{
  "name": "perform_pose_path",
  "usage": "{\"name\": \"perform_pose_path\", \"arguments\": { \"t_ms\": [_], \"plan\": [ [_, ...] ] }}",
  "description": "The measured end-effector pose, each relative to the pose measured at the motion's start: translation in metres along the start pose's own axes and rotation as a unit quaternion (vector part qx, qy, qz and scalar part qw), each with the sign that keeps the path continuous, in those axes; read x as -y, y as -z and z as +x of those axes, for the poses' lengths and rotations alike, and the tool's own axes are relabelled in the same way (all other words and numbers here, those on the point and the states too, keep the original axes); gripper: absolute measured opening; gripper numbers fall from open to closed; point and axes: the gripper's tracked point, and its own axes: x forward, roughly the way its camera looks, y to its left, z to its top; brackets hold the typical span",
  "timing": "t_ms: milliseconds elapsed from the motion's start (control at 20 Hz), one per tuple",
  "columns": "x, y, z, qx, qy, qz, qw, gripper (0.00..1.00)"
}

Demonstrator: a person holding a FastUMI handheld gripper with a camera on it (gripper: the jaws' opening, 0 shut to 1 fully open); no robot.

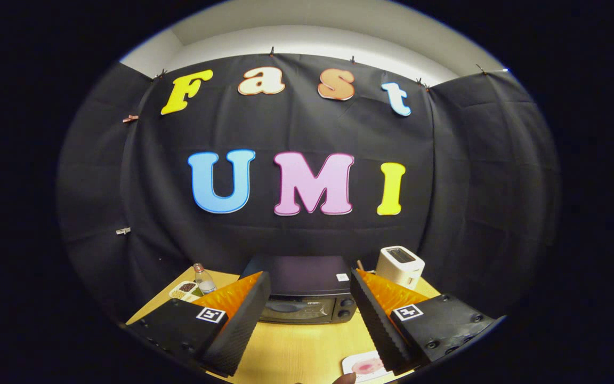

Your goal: Open the toaster oven, put the food inside, and close the toaster oven door.

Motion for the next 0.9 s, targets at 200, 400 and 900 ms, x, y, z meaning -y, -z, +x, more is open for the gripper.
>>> {"name": "perform_pose_path", "arguments": {
  "t_ms": [200, 400, 900],
  "plan": [
    [-0.034, 0.056, 0.054, -0.067, -0.023, 0.013, 0.997, 0.98],
    [-0.044, 0.117, 0.11, -0.13, -0.015, 0.011, 0.991, 0.98],
    [-0.045, 0.179, 0.182, -0.187, 0.012, 0.004, 0.982, 0.99]
  ]
}}
